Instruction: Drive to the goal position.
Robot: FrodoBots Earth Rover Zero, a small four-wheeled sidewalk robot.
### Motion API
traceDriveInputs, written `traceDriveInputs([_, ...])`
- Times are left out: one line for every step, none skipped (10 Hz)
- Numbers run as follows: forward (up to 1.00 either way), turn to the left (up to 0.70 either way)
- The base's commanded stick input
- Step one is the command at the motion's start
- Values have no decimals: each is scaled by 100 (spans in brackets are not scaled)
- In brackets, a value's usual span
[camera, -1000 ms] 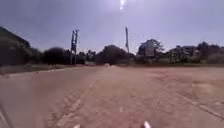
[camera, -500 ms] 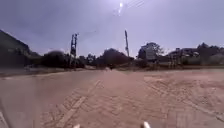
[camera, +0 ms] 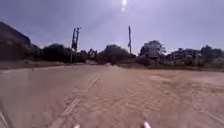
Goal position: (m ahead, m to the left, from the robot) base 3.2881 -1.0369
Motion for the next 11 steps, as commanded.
traceDriveInputs([85, 0])
traceDriveInputs([85, 0])
traceDriveInputs([85, 0])
traceDriveInputs([85, 0])
traceDriveInputs([85, 0])
traceDriveInputs([85, 0])
traceDriveInputs([85, 0])
traceDriveInputs([85, 0])
traceDriveInputs([85, 0])
traceDriveInputs([85, 0])
traceDriveInputs([85, 0])
